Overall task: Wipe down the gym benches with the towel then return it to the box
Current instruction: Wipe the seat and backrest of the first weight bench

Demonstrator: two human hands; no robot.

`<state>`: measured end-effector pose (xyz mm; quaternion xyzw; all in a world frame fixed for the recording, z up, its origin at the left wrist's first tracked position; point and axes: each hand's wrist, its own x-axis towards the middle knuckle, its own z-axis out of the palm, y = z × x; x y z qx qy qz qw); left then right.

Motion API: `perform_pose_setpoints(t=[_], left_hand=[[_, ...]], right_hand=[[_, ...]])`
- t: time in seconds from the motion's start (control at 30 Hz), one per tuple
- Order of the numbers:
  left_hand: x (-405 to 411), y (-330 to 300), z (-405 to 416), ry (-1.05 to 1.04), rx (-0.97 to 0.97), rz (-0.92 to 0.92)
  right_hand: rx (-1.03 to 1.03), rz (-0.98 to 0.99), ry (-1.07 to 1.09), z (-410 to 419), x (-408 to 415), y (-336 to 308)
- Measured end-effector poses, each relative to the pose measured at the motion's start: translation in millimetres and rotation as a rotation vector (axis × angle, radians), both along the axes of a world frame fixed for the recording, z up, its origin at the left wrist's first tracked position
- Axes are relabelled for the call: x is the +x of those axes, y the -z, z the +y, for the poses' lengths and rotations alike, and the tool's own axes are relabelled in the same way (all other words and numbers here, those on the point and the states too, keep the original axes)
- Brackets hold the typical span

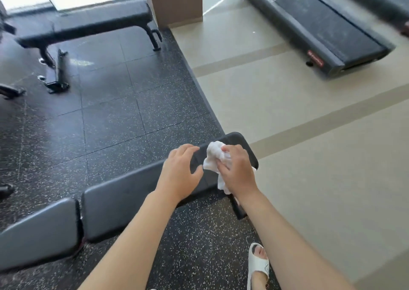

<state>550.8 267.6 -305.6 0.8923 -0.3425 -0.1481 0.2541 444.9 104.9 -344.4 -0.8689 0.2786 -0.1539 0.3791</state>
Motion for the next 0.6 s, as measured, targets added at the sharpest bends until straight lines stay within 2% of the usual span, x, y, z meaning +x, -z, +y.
perform_pose_setpoints(t=[0.3, 0.6], left_hand=[[-9.9, -137.1, 54.3, -0.02, -0.167, -0.062], [-28.7, -213.9, 86.8, -0.153, -0.209, -0.177]], right_hand=[[0.002, -0.154, 0.134, 40.8, -34.7, -162.2], [-0.151, -0.282, 0.014, 40.2, -43.9, -246.7]])
